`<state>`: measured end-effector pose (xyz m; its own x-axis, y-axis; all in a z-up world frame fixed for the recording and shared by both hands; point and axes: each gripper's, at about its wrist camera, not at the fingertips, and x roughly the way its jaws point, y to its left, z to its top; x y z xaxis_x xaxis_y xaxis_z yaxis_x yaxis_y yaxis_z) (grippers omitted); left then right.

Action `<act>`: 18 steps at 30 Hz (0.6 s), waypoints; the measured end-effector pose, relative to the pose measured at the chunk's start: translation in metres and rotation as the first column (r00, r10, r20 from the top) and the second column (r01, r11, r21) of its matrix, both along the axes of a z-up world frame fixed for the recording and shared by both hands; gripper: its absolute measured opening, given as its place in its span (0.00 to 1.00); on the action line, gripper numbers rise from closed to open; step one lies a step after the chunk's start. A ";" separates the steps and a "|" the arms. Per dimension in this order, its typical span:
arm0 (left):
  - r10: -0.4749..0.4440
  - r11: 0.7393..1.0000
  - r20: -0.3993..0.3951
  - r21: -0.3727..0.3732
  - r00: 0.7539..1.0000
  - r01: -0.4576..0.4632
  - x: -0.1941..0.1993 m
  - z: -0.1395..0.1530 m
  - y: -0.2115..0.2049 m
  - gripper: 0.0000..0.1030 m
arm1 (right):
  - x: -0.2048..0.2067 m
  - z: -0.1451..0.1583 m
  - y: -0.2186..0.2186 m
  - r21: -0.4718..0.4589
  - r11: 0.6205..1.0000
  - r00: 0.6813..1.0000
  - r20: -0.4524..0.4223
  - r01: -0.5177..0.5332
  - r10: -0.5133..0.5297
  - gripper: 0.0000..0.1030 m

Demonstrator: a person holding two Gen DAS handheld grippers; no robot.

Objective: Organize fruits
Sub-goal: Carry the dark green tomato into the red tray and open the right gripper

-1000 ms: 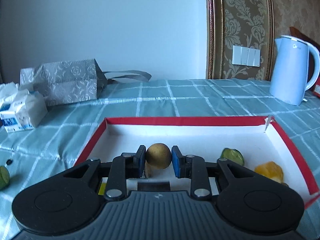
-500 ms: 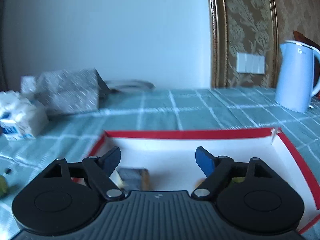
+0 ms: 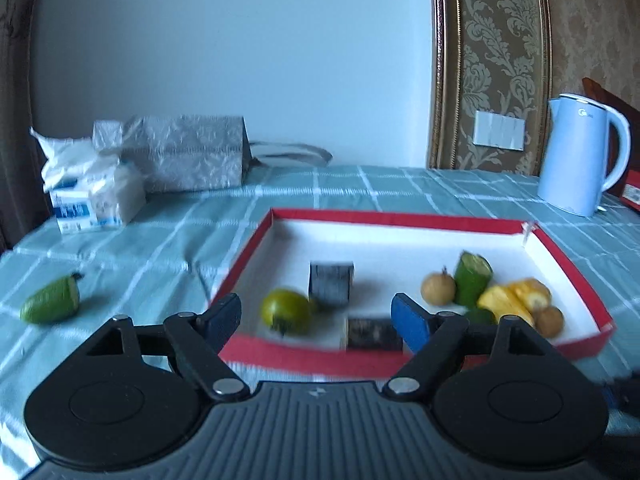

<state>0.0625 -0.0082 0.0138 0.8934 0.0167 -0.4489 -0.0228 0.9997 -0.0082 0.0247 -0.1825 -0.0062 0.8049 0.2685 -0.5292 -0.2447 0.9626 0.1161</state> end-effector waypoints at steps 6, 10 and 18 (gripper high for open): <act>-0.014 1.000 -0.045 -0.002 0.999 0.014 -0.016 -0.010 0.008 0.80 | -0.001 0.000 -0.001 0.006 1.000 1.000 0.001 0.003 -0.003 0.32; -0.016 0.999 -0.085 -0.047 0.996 0.012 -0.016 -0.015 0.016 0.80 | -0.002 0.000 0.000 -0.002 1.000 1.000 0.012 0.005 -0.005 0.32; 0.003 0.999 -0.153 -0.047 0.988 -0.010 -0.007 -0.025 0.019 0.80 | -0.004 0.009 0.007 -0.025 1.000 0.998 0.058 0.012 -0.010 0.32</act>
